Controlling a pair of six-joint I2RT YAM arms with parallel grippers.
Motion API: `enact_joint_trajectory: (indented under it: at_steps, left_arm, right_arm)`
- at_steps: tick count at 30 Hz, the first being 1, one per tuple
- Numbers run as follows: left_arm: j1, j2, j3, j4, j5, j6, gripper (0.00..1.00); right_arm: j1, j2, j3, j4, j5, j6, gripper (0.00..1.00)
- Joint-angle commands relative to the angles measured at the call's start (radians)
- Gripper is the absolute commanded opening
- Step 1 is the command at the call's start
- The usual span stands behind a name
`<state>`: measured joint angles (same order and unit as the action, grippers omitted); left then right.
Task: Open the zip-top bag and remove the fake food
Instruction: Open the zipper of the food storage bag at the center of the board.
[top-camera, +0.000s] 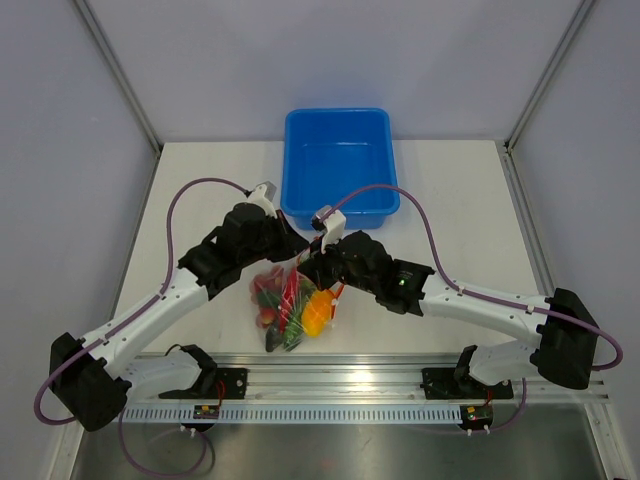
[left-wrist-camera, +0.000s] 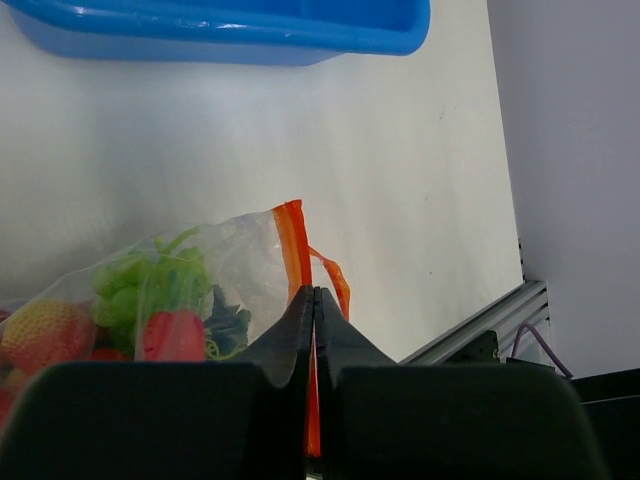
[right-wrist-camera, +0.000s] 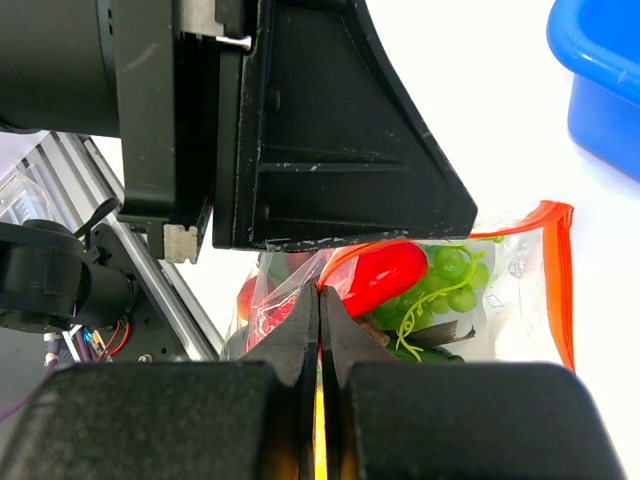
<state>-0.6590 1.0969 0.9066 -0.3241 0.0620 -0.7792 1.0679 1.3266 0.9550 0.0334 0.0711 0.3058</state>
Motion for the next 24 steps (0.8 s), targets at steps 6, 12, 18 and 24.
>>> enact_joint_trajectory:
  at_steps: [6,12,18,24]
  left_arm:
    - [-0.004,0.008,-0.011,0.071,0.055,0.023,0.00]
    - [-0.004,0.008,-0.012,0.077,0.058,0.026,0.00]
    - [-0.004,0.029,0.035,-0.016,0.030,0.043,0.52]
    - [-0.004,0.058,0.081,-0.096,0.022,0.058,0.73]
  right_arm:
    - [0.010,-0.027,0.018,0.031,0.053,-0.013,0.00]
    - [0.012,-0.032,0.011,0.033,0.053,-0.004,0.00]
    - [0.010,-0.026,0.013,0.033,0.047,-0.013,0.00]
    - [0.012,-0.017,0.027,0.023,0.042,-0.017,0.00]
